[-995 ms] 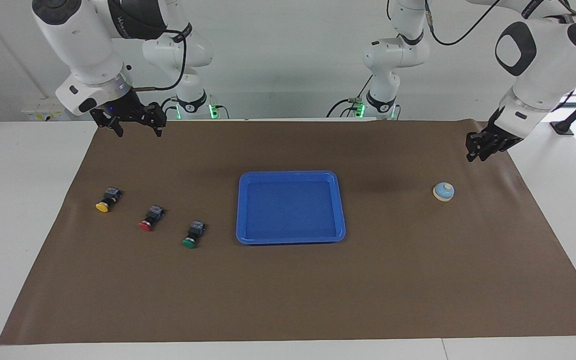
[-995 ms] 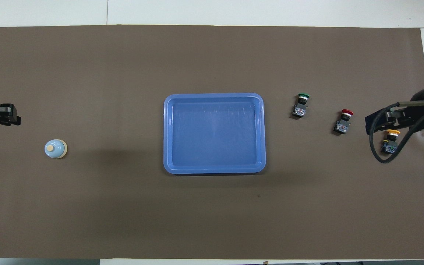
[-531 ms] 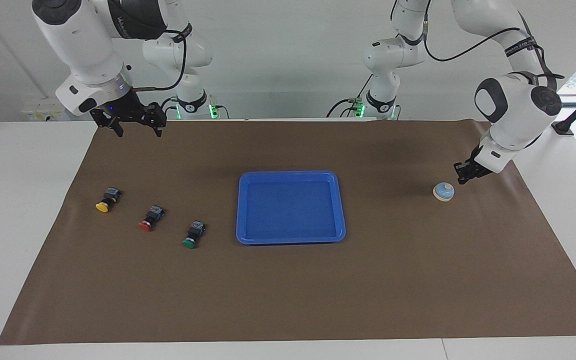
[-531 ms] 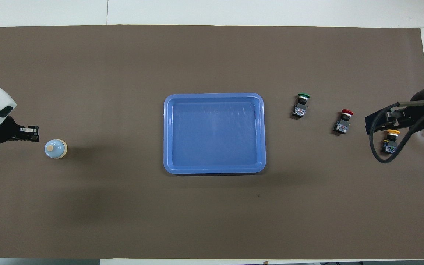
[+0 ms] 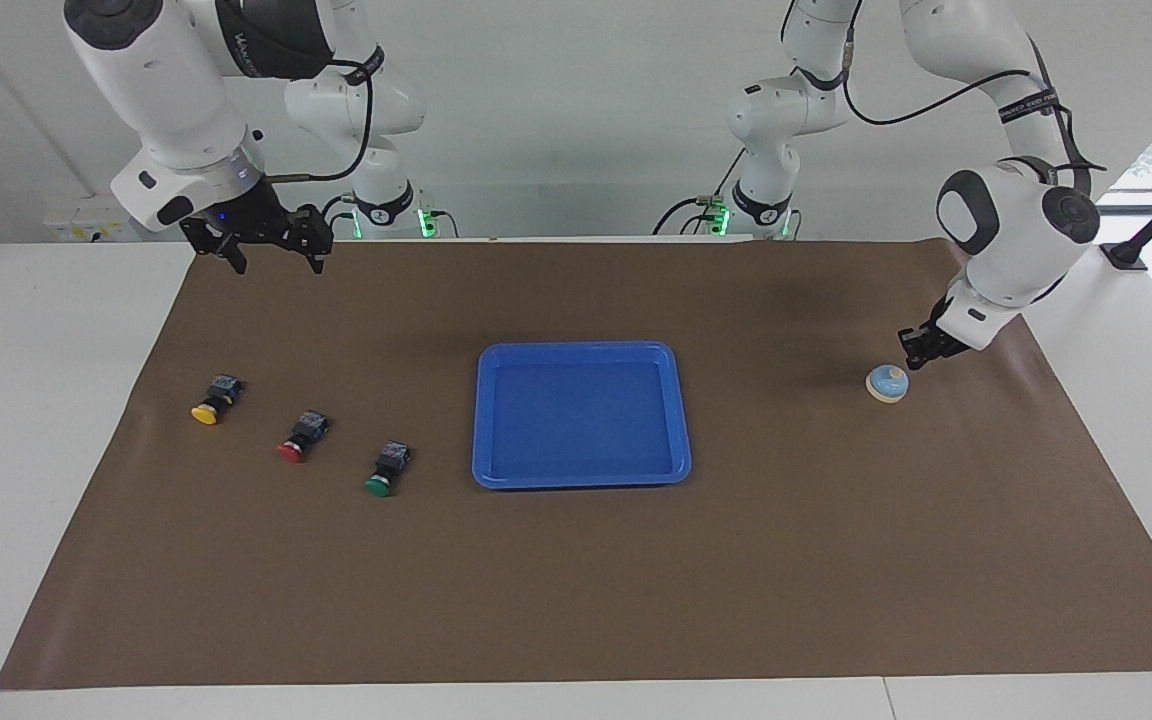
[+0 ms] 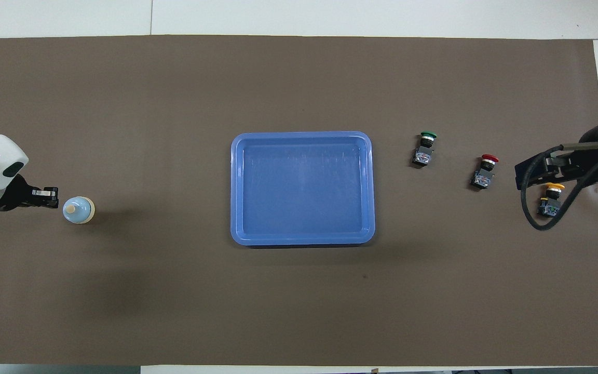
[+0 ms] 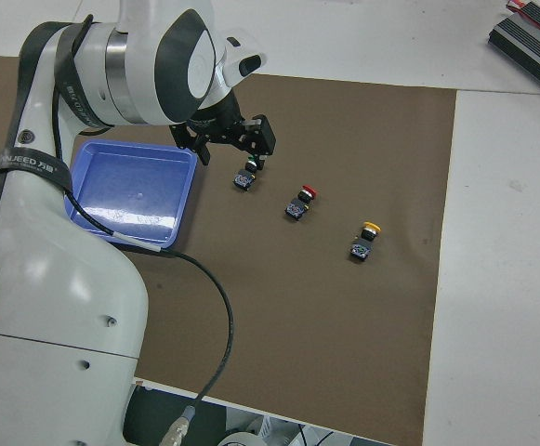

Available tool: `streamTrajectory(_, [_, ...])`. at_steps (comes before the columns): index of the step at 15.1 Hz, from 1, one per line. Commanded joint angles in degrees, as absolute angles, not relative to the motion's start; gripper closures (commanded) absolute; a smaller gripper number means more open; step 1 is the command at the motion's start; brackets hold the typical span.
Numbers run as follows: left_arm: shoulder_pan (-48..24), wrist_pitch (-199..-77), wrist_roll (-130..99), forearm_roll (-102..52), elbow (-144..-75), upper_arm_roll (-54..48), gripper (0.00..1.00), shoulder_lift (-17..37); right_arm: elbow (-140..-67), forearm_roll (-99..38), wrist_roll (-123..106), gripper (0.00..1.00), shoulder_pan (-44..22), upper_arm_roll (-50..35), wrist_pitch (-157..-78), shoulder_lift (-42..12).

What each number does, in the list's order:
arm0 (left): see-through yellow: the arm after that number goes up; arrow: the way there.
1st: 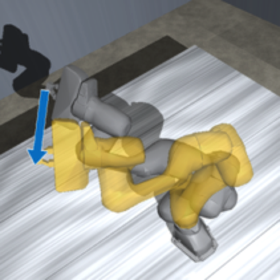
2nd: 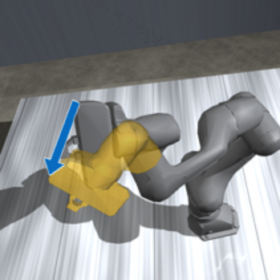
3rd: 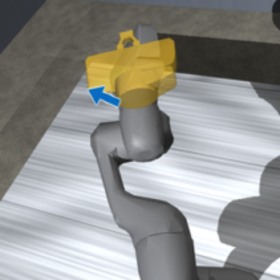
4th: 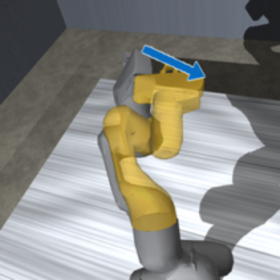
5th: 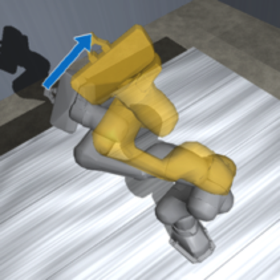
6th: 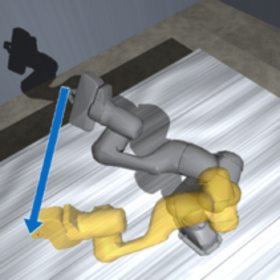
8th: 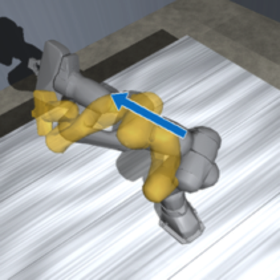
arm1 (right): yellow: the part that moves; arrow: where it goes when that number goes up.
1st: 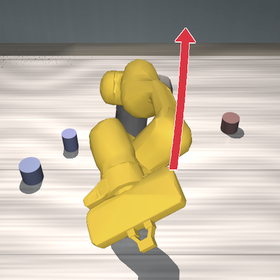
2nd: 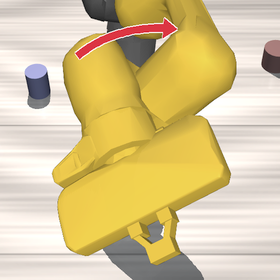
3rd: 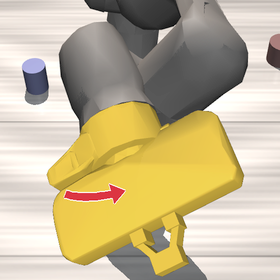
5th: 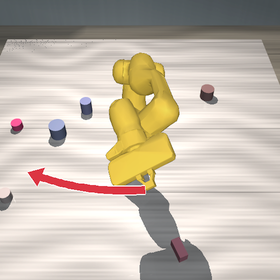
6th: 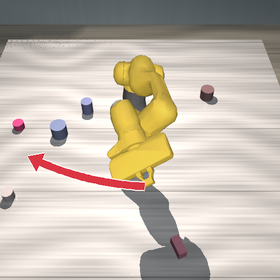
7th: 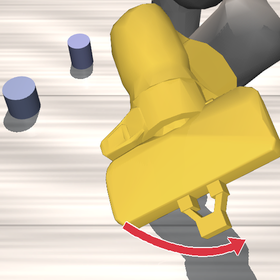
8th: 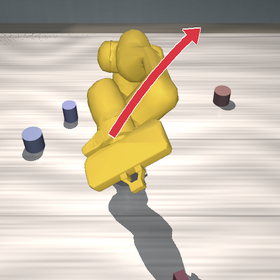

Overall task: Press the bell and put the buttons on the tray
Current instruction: 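Press down on the white call bell with the left gripper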

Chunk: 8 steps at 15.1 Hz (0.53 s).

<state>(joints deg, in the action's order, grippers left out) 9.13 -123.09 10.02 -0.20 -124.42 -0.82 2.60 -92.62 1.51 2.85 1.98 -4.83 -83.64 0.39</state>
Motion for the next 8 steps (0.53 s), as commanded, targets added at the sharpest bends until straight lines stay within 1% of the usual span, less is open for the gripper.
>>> streamTrajectory(1, [9.2, -128.2, 10.5, 1.0, -129.6, -0.8, 1.00, 1.0, -92.9, 1.1, 1.7, 0.00, 3.1, -5.4, -83.6, 1.0])
streamTrajectory(5, [9.3, -131.9, 10.6, 1.0, -131.0, -0.8, 1.00, 3.2, -92.8, 1.1, 1.7, 0.00, 3.1, -5.4, -83.6, 1.0])
streamTrajectory(6, [9.3, -130.6, 10.6, 1.0, -129.2, -0.7, 1.00, 3.5, -92.9, 1.1, 1.7, 0.00, 3.1, -5.4, -83.6, 1.0])
streamTrajectory(8, [9.1, -120.5, 10.6, 1.0, -121.6, -0.8, 1.00, 3.7, -92.9, 1.1, 1.7, 0.00, 3.1, -5.4, -83.6, 1.0])
